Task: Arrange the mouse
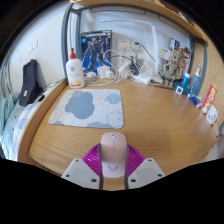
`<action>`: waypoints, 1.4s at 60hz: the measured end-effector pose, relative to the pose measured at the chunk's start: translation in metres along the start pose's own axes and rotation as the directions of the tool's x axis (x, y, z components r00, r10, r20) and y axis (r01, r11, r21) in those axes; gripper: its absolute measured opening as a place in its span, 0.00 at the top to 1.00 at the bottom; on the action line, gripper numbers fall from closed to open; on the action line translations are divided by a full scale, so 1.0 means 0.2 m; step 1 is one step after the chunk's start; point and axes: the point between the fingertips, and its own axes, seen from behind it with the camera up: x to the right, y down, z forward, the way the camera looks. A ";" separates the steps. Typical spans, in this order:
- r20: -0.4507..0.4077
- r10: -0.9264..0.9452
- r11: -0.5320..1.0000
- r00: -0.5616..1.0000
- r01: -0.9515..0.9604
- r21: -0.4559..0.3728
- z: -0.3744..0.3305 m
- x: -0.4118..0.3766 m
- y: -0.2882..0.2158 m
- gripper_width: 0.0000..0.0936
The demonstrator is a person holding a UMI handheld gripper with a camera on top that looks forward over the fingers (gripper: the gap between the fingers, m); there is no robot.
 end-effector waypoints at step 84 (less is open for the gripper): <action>0.098 -0.006 0.998 0.995 0.013 -0.069 0.68 -0.47 -0.71 0.60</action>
